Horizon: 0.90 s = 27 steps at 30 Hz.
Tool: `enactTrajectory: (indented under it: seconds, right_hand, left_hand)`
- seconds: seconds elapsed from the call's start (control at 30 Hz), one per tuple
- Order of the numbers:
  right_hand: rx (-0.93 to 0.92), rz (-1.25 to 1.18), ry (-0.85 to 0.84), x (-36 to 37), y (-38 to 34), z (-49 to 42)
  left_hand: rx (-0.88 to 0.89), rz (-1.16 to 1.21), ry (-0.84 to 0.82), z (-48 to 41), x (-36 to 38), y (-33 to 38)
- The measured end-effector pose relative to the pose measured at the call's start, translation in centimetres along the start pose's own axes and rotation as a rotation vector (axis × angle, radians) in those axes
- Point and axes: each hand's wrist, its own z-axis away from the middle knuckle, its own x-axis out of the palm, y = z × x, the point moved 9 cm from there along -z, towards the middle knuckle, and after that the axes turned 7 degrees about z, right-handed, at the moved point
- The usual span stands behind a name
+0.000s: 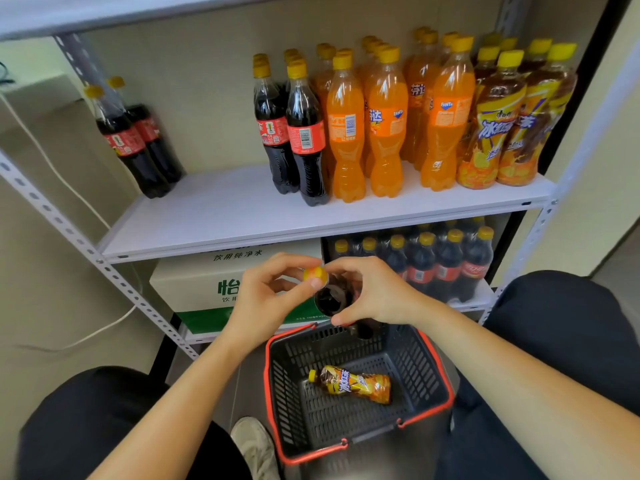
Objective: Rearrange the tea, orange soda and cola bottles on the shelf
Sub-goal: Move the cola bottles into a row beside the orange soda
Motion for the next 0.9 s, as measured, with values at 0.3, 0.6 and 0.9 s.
enactTrajectory:
  seconds: [0.3, 0.6, 0.9]
  right_hand:
    - [-0.021, 0.008, 0.004, 0.6, -0.8, -0.1]
    - [-0.043, -0.173, 0.013, 0.8, -1.5, -0.2]
    - [-0.062, -0.412, 0.100, -0.8, -2.1, -0.1]
  left_hand:
    - [0.367, -0.317, -0.009, 0.9, 0.0, 3.0]
    - [0.273, -0.032, 0.227, 0.8, -2.3, 2.2]
    - [0.064, 0.048, 0.090, -0.1, -1.0, -0.3]
